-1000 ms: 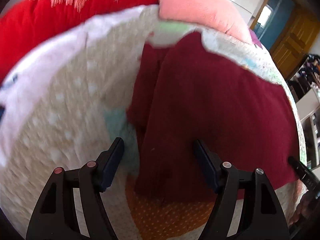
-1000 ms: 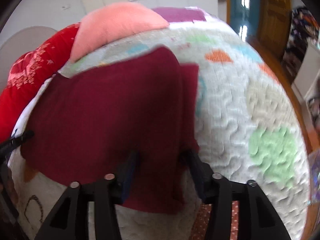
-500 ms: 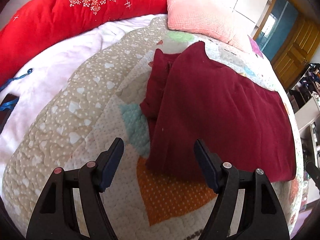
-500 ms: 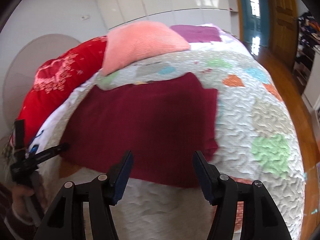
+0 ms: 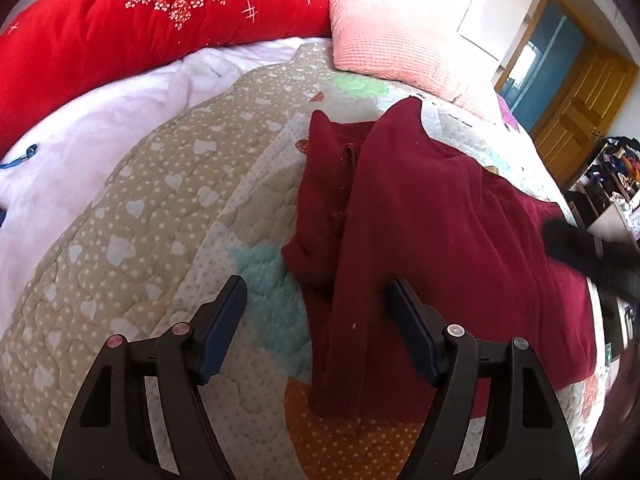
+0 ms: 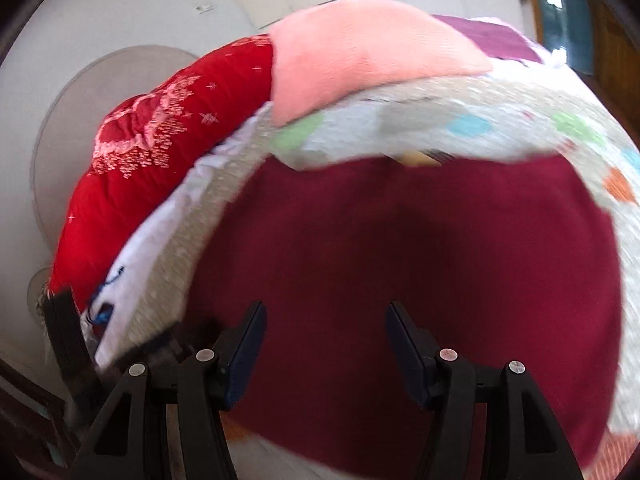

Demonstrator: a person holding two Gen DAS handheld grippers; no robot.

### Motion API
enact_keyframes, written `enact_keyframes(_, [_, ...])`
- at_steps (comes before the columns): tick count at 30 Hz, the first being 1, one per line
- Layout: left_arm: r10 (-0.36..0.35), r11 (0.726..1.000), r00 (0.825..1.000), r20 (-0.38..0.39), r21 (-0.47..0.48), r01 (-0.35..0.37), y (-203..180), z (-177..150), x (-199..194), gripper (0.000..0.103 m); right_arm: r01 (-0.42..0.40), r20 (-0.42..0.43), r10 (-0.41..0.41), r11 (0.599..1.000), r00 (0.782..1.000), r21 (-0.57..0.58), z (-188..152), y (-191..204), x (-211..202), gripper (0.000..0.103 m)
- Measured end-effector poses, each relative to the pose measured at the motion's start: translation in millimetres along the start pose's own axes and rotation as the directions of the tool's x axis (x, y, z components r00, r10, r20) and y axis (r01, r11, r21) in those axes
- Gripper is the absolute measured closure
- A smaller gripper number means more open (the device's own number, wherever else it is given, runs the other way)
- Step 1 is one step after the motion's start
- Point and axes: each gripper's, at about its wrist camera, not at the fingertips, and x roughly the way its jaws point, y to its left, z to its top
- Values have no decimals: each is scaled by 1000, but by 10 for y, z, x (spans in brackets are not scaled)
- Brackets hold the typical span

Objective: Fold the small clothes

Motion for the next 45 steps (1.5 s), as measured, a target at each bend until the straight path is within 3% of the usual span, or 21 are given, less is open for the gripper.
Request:
enact_keyframes(5, [-34, 999, 999, 13, -33, 35, 48, -3, 52, 22, -44, -15, 44, 998, 999, -47, 501, 430, 358, 43])
enact_keyframes(9, [-43, 999, 999, 10, -24, 44, 37, 23, 67, 21, 2, -64, -10, 992, 998, -123, 786, 684, 751, 44])
enact_keyframes(12, [-66, 997, 998, 5, -34, 66, 74, 35, 65, 21, 16, -110, -28, 994, 994, -112, 890, 684, 1054, 44])
enact_keyframes(13, [-68, 997, 998, 5, -35, 68, 79, 33, 64, 21, 28, -143, -42, 994, 989, -103, 894, 658, 1196, 54])
enact_keyframes(14, [-69, 997, 998, 5, -36, 69, 80, 31, 61, 21, 28, -164, -44, 995, 986, -98, 885, 620, 1268, 73])
enact_keyframes(17, [-73, 997, 997, 5, -38, 73, 80, 33, 58, 21, 18, -147, -35, 993, 989, -118, 888, 606, 1355, 93])
enact_keyframes(24, [-81, 996, 997, 9, -40, 82, 80, 29, 51, 19, 28, -133, -48, 988, 990, -152, 777, 705, 1630, 94])
enact_keyframes(27, [-80, 996, 997, 10, -35, 81, 64, 30, 56, 19, -12, -104, -1, 992, 995, -127, 769, 695, 1484, 91])
enact_keyframes(29, [-83, 996, 996, 9, -37, 83, 65, 34, 59, 19, -96, -110, 89, 994, 990, -58, 710, 638, 1288, 81])
enact_keyframes(31, [-83, 996, 996, 9, -37, 84, 63, 36, 61, 19, -125, -63, 122, 991, 991, -44, 540, 584, 991, 70])
enact_keyframes(34, [-84, 996, 996, 12, -37, 85, 61, 39, 64, 19, 1, 17, 0, 996, 1000, -85, 204, 302, 498, 67])
enact_keyframes(36, [-85, 996, 996, 14, -37, 85, 65, 26, 57, 19, 104, 61, -99, 991, 993, -83, 2, -21, 202, 67])
enact_keyframes(40, [-82, 996, 997, 17, -34, 82, 68, 5, 58, 19, 317, 85, -320, 947, 943, 53, -445, -778, -275, 67])
enact_keyframes(42, [-82, 996, 996, 19, -34, 83, 71, -10, 65, 19, 292, 105, -306, 947, 946, 132, -635, -1056, -381, 67])
enact_keyframes(43, [-84, 996, 996, 21, -35, 85, 75, -16, 66, 19, 250, 163, -274, 956, 948, 153, -722, -1105, -448, 67])
enact_keyframes(45, [-88, 995, 996, 24, -37, 88, 91, -27, 68, 19, 275, 223, -299, 952, 928, 131, -811, -1059, -454, 66])
